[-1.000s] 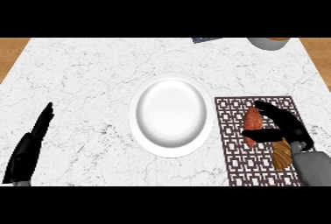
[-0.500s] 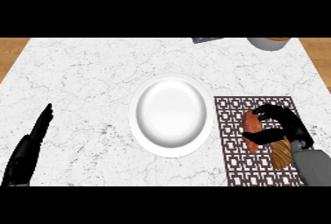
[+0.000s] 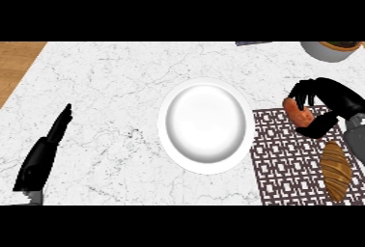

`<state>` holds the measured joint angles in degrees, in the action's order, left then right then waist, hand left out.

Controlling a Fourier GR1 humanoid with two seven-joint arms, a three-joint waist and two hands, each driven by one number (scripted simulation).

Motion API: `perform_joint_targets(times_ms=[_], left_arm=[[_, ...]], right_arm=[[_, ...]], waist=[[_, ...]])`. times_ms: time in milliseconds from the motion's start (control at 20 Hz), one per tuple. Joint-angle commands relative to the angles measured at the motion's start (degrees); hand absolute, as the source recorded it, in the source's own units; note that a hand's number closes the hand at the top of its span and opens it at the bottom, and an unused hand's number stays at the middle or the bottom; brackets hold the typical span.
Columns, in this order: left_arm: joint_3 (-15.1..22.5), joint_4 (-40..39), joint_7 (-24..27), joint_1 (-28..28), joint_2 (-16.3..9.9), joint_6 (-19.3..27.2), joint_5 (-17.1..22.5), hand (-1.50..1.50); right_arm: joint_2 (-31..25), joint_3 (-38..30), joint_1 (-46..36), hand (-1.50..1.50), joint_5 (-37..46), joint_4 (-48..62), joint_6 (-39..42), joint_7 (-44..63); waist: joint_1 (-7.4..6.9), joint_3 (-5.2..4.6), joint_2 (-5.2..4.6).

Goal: Pick the sweet potato from the placemat and place it in the plate

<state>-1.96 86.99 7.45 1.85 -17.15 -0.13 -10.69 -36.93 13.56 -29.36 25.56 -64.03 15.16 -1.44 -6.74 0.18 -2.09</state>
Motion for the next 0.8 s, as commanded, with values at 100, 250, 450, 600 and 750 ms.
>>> perform_joint_targets(times_ms=[100, 250, 450, 600, 750], left_arm=[[-0.1, -1.2, -1.4, -2.6, 0.4, 0.1, 0.0, 0.00], [-0.9, -1.6, 0.2, -0.6, -0.4, -0.6, 0.5, 0.00], [-1.7, -2.5, 1.1, -0.8, 0.2, 0.5, 0.5, 0.00], [-1.8, -2.3, -0.3, -1.3, 0.4, 0.5, 0.6, 0.00], [-3.8, -2.3, -2.8, -2.2, -1.5, -0.5, 1.5, 0.00]], right_arm=[[-3.1, 0.3, -9.1, 1.50, 6.5, 10.0, -6.7, -17.6], [-2.7, -3.2, -13.3, 1.50, 5.2, 14.8, -10.7, -24.6], [-2.0, -7.3, -17.4, 1.50, 2.4, 20.0, -14.1, -35.5], [-0.8, -9.2, -22.5, 1.50, -1.2, 22.5, -9.8, -42.3], [0.0, -9.3, -25.0, 1.50, -3.0, 24.1, -4.5, -48.7]], waist=[[0.35, 0.21, -0.35], [0.19, 0.15, 0.00], [1.65, 0.07, 0.45], [2.19, -0.01, 0.82], [3.76, -0.09, 1.35]])
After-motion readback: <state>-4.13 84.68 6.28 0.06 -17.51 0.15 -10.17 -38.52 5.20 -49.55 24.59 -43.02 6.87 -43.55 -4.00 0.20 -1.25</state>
